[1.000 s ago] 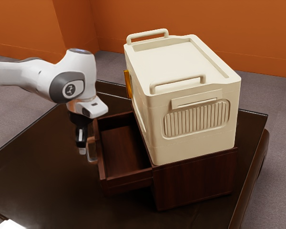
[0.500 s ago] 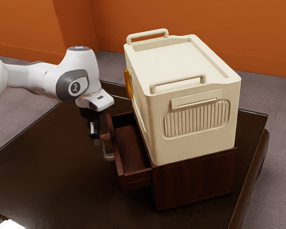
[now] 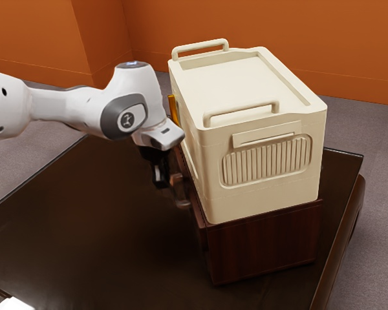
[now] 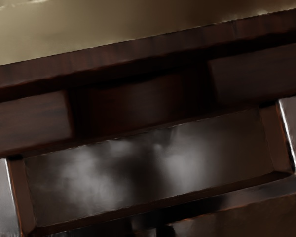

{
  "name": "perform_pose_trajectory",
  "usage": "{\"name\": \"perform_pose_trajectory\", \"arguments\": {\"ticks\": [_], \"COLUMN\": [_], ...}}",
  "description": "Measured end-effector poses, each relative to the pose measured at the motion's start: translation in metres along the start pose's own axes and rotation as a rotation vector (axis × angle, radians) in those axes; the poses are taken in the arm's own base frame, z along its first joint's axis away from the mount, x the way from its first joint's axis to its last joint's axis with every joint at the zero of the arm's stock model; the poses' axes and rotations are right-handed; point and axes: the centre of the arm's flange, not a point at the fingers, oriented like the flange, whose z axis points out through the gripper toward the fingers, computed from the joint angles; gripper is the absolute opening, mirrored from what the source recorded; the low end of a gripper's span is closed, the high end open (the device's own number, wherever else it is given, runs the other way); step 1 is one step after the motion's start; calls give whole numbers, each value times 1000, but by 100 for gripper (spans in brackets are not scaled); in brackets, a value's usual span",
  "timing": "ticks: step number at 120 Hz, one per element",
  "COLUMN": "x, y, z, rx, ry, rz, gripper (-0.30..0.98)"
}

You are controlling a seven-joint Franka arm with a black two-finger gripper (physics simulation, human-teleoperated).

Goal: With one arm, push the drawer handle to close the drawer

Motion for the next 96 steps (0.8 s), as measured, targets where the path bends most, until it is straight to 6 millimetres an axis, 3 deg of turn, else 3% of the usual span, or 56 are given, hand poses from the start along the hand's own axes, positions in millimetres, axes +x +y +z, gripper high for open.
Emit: {"name": "perform_pose_trajectory", "arguments": {"ticks": [23,36,44,50,57,68,72,76,82,96], "x": [5,1,1,7,2,-68,-97,-119,-136,-157], "y": [-9,-14,1,30,70,70,66,64,66,70], "z": [3,3,-3,-34,-107,-236,-268,-284,-290,-284], "rx": [4,8,15,52,133,244,264,259,230,135], "ry": [62,86,87,85,75,55,31,1,-48,-132], "rz": [70,42,31,43,51,-61,-106,-139,-163,-195], "gripper": [-12,-9,-3,-5,-8,-10,-10,-10,-9,16]}}
